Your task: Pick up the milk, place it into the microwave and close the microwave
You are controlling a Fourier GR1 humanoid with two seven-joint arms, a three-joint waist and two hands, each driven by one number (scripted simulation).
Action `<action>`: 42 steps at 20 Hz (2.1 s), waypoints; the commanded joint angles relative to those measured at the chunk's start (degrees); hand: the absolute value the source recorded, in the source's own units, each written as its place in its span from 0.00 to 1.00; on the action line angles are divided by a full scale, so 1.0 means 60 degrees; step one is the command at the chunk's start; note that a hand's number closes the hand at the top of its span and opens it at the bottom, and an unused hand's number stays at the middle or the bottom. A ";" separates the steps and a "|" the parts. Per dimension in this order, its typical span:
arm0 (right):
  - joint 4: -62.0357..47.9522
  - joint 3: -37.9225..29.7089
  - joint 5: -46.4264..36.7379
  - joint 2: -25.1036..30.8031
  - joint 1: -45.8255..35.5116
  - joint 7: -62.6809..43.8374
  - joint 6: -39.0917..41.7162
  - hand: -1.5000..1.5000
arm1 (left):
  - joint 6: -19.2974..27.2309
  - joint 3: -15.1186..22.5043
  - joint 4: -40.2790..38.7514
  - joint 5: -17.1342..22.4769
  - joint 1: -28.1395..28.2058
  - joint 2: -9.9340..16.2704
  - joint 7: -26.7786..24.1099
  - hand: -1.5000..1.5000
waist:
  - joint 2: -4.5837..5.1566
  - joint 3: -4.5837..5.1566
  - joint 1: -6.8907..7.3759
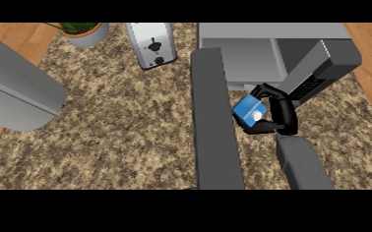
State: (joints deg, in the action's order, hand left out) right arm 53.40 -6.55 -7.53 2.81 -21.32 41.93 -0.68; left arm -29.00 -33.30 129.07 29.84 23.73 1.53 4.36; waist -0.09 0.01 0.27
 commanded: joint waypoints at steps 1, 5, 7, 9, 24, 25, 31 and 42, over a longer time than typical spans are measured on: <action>0.0044 0.0193 -0.0432 -0.0201 -0.0731 -0.1013 -0.0876 1.00 | -0.0264 -0.0057 -0.0248 -0.0154 0.0197 -0.0242 -0.0291 0.00 | 0.0008 0.0001 0.0049; -0.1541 -0.0105 -0.0840 0.0089 -0.1958 -0.0559 -0.1501 1.00 | -0.0008 -0.0484 -0.0854 0.0275 -0.0593 0.0666 0.0128 0.00 | 0.0050 -0.0006 0.0100; -0.1270 0.0274 -0.1431 -0.0055 -0.2470 -0.1708 -0.2196 1.00 | -0.0078 0.0058 -0.0109 -0.0054 -0.0169 -0.0116 0.0098 0.00 | 0.0034 -0.0002 0.0116; -0.2150 0.0198 -0.1672 0.0183 -0.3458 -0.2063 -0.2291 1.00 | -0.0083 -0.0141 -0.0797 0.0021 -0.0484 0.0280 0.0161 0.00 | 0.0075 -0.0002 0.0173; -0.6578 -0.1032 -0.2107 0.0915 -0.6193 -0.1220 -0.4830 1.00 | -0.0401 -0.0197 -0.1201 0.0231 -0.1136 0.0740 0.0034 0.00 | 0.0383 -0.0028 0.0830; -0.6611 -0.1069 -0.2159 0.1195 -0.6055 -0.0972 -0.5044 1.00 | -0.0542 -0.0039 -0.1146 -0.0234 -0.0915 0.0320 -0.0266 0.00 | 0.0380 -0.0025 0.0814; -0.6881 -0.0871 -0.2668 0.1689 -0.6530 -0.0721 -0.6197 1.00 | -0.0359 0.0106 -0.1394 -0.0379 -0.1512 0.0533 -0.0151 0.00 | 0.0543 -0.0034 0.0958; -0.8120 -0.0659 -0.3318 0.2208 -0.6321 -0.1792 -0.8367 0.00 | -0.0408 0.0466 -0.1664 -0.0850 -0.1702 0.0304 -0.0248 0.00 | 0.0672 -0.0028 0.1204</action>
State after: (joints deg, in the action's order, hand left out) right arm 7.32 -10.99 -26.08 15.25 -59.30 34.54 -44.80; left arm -31.72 -31.28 120.01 26.23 14.50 3.94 3.38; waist 3.68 -0.20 7.31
